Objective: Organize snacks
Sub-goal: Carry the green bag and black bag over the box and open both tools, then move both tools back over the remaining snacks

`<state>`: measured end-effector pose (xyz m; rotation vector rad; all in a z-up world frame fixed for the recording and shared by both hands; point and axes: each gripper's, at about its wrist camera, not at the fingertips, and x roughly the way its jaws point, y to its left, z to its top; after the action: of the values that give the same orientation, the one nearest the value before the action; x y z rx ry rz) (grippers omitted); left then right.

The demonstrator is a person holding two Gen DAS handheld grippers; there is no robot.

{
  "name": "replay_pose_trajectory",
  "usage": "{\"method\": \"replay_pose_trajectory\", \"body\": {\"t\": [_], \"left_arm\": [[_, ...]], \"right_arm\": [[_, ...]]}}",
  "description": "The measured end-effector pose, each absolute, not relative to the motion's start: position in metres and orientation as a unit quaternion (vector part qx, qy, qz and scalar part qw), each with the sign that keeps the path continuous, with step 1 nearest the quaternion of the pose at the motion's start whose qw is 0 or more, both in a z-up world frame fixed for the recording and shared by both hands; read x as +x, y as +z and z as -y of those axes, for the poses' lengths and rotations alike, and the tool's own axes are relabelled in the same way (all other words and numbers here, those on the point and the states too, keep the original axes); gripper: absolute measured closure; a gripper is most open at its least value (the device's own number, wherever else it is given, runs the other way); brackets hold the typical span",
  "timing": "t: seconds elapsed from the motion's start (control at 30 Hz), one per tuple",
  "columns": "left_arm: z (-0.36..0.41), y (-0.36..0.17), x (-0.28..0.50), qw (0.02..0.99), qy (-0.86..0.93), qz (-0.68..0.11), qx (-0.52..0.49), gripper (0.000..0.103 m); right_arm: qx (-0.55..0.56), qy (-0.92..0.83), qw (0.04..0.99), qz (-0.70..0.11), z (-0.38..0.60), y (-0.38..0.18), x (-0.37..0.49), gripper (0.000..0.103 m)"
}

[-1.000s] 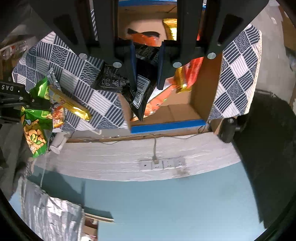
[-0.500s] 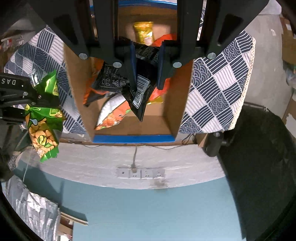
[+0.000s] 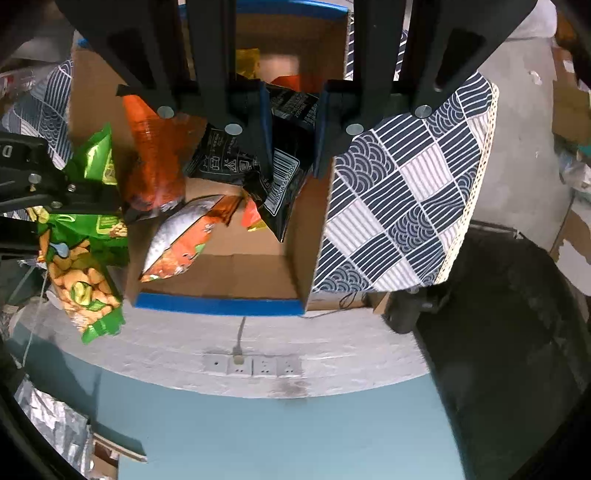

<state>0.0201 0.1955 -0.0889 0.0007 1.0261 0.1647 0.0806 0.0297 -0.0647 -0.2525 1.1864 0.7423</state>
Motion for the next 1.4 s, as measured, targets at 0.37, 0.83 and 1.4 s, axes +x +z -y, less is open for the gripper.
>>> {"method": "replay_pose_trajectory", "body": {"t": [0.37,0.83,1.4], "left_arm": [[-0.198,-0.092,0.022,0.862,0.096,-0.498,-0.007,0.043],[-0.145,-0.067,0.026,0.874,0.078,-0.476,0.050,0.031],[-0.062,-0.055,0.036,0.879,0.029,-0.467,0.097,0.027]], "right_arm": [[-0.105,0.327,0.769,-0.540,-0.020,-0.058,0.084,0.039],[-0.085,0.300,0.793,-0.523,0.038,-0.042,0.083,0.033],[-0.050,0.235,0.822,-0.517,0.145,-0.041,0.090,0.033]]}}
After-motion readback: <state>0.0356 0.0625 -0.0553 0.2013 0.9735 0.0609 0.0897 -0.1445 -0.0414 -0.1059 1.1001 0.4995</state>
